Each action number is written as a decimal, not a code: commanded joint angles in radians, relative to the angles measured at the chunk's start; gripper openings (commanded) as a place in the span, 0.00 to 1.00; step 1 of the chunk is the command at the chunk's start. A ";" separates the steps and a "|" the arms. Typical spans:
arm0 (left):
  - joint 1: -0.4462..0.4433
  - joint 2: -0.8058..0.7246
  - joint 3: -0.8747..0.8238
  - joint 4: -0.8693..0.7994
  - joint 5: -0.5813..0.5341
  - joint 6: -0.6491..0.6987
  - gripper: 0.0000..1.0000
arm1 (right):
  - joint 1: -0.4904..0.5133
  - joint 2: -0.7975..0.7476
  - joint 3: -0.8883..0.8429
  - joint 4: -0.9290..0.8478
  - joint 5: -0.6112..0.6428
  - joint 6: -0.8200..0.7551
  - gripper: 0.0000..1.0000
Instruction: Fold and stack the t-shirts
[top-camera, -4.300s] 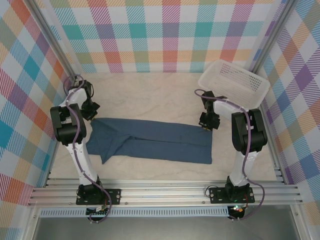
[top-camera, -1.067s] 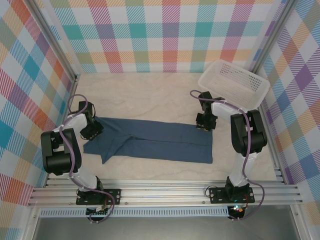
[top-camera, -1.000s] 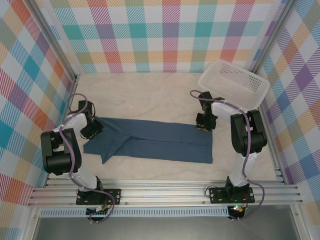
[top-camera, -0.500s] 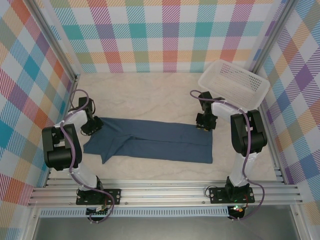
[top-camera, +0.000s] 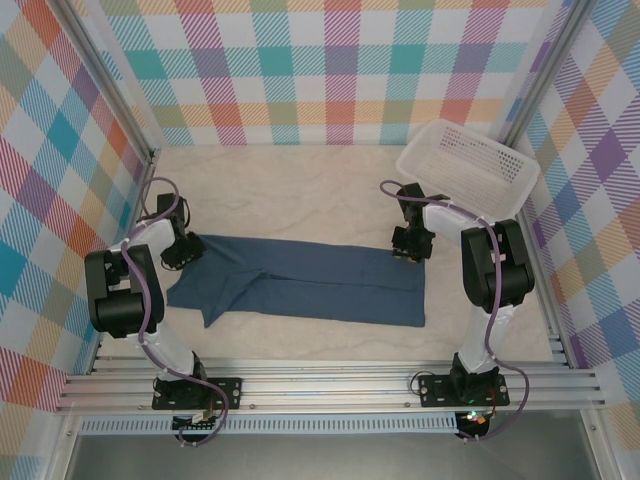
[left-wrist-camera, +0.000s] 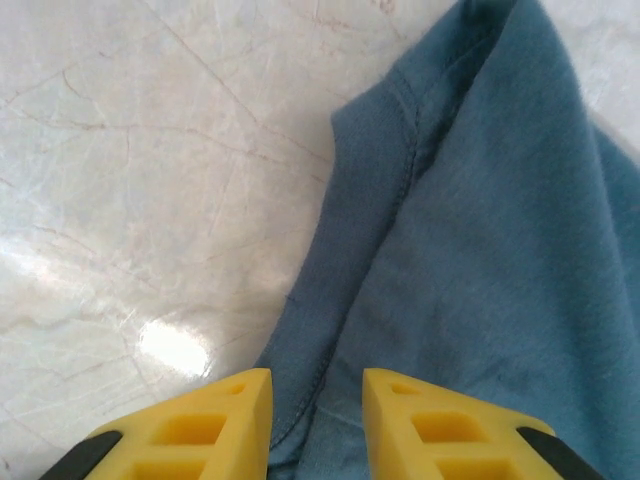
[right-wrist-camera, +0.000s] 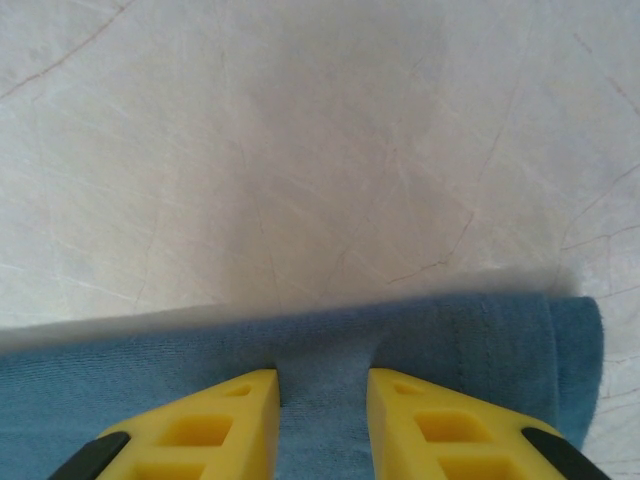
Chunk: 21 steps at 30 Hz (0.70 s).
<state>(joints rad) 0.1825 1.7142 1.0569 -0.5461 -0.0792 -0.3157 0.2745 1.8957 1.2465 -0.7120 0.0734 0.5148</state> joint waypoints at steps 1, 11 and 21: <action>0.014 0.012 -0.005 0.047 0.041 0.022 0.28 | -0.006 0.009 0.018 -0.029 -0.010 -0.009 0.29; 0.015 0.003 -0.024 0.042 0.054 -0.001 0.24 | -0.012 0.014 0.022 -0.034 -0.006 -0.009 0.29; -0.006 -0.174 -0.092 -0.132 0.019 -0.121 0.29 | -0.015 0.033 0.037 -0.029 -0.012 -0.004 0.29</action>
<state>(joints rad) 0.1848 1.6085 1.0012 -0.5861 -0.0639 -0.3714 0.2680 1.9030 1.2533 -0.7235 0.0700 0.5148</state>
